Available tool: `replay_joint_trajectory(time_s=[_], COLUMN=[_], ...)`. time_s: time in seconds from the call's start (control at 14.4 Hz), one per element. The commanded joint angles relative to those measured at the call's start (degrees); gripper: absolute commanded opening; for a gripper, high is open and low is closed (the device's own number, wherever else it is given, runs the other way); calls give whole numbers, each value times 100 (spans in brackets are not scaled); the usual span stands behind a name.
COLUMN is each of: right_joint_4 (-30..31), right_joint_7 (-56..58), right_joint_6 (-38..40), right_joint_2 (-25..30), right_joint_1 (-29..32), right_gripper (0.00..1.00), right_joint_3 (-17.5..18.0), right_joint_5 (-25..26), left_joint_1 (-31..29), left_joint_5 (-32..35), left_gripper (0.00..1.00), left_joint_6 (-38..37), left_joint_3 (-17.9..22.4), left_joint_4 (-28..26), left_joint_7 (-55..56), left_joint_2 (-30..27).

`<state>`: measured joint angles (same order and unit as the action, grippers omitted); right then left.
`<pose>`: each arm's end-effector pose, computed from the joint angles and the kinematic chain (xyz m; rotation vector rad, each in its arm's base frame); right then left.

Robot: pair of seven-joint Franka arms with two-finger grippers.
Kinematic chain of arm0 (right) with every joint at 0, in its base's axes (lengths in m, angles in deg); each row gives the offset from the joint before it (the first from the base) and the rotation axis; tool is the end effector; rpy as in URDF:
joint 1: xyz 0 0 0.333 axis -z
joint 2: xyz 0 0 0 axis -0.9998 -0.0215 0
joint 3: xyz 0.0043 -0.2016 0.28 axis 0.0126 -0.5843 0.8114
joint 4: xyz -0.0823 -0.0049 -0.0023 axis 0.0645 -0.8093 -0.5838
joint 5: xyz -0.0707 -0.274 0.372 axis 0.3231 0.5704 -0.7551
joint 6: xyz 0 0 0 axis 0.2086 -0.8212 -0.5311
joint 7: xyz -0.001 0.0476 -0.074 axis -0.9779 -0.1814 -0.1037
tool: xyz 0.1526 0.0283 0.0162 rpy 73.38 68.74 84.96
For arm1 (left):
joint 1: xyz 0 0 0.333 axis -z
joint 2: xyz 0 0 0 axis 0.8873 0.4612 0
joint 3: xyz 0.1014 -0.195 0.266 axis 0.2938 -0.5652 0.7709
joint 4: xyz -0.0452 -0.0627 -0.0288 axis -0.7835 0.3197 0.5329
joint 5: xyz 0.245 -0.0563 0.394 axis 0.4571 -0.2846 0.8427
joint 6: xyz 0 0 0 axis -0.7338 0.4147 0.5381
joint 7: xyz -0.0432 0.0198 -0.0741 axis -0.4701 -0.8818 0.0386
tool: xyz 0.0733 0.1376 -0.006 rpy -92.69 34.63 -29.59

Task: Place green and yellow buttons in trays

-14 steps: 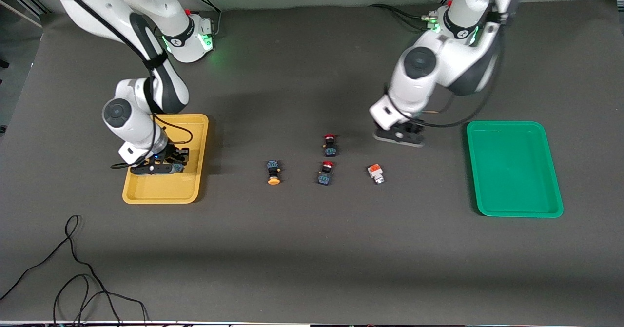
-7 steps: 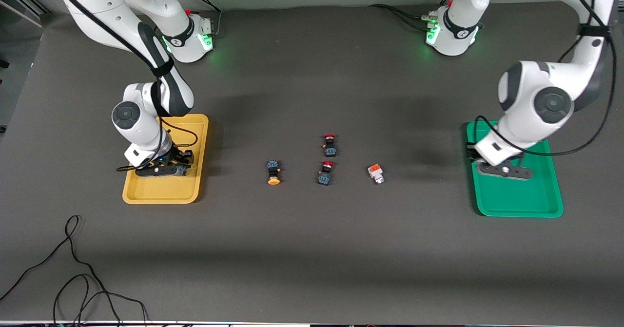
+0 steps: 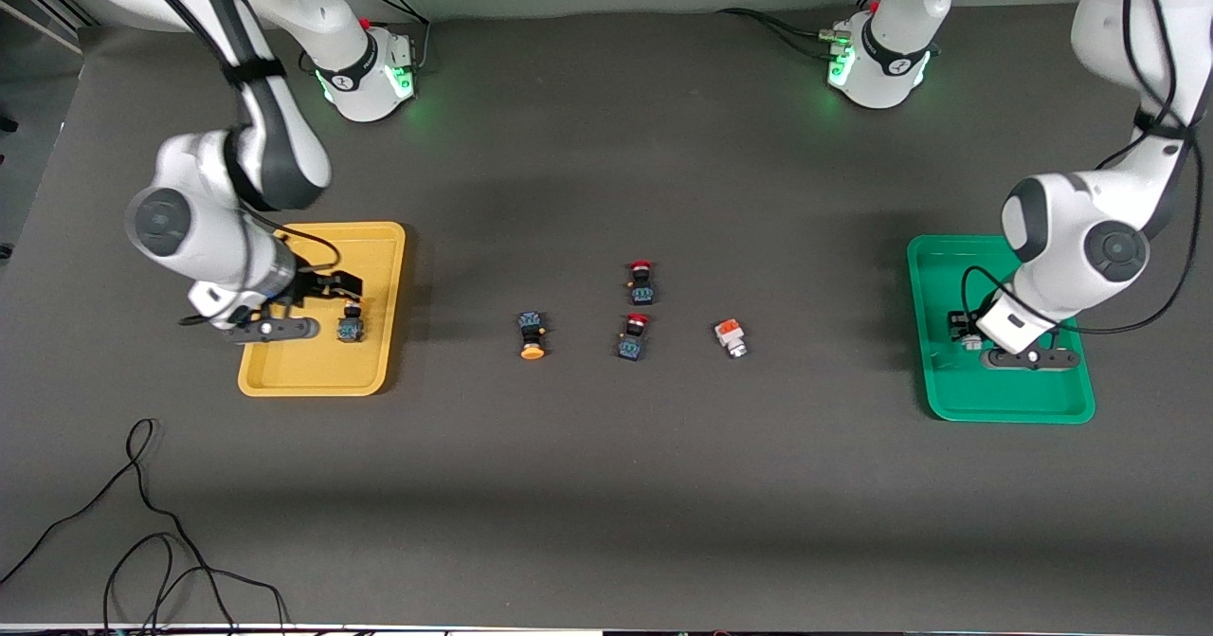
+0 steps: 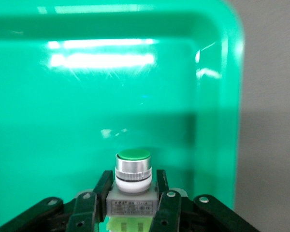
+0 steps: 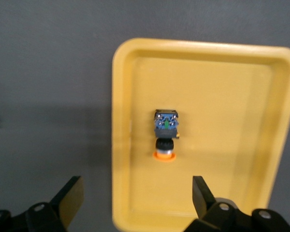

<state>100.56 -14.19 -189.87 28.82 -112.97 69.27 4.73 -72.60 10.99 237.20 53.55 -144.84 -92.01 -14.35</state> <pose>0.6038 0.0716 0.2913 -3.1223 -0.0422 0.1909 0.6021 0.0694 0.0928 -3.1240 0.0322 -0.0056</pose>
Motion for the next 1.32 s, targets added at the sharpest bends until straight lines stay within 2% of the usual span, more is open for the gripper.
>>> replay_joint_trajectory(time_s=[0.0, 0.07, 0.14, 0.21, 0.28, 0.55, 0.69, 1.04, 1.25], right_joint_4=[-1010, -1231, -1390, -1539, -1741, -2515, -2604, -2412, -2034], right_joint_7=[-430, -640, -982, -1255, -1397, -2530, -2725, -2813, -2875], right_joint_6=[948, 1073, 1100, 1092, 1091, 1091, 961, 92, -979], right_joint_2=[-254, -316, -394, -508, -675, -1404, -1660, -2266, -2635], right_joint_1=[-58, -58, -58, -58, -58, -49, -189, -655, -910], right_gripper=[100, 100, 100, 100, 100, 100, 100, 100, 100], right_joint_3=[98, 272, 422, 580, 756, 1494, 1706, 1698, 1698], right_joint_5=[-82, -117, -291, -493, -591, -618, -618, -618, -609], left_joint_1=[-57, -66, -66, -66, -74, -206, -197, -136, -84], left_joint_5=[-71, -71, -71, -71, -71, -80, -80, -440, -677], left_gripper=[57, 62, 75, 79, 95, 97, 98, 99, 99], left_joint_6=[-4, -13, -22, -39, -48, -469, -776, -1743, -1771], left_joint_3=[-106, -106, -106, -106, -106, -150, -159, -553, -1019], left_joint_4=[72, 72, 81, 72, 89, 247, 431, 1029, 1179], left_joint_7=[-83, -83, -83, -83, -92, -346, -381, -373, -216], left_joint_2=[19, 1, -16, -34, -60, -201, -236, -491, -465])
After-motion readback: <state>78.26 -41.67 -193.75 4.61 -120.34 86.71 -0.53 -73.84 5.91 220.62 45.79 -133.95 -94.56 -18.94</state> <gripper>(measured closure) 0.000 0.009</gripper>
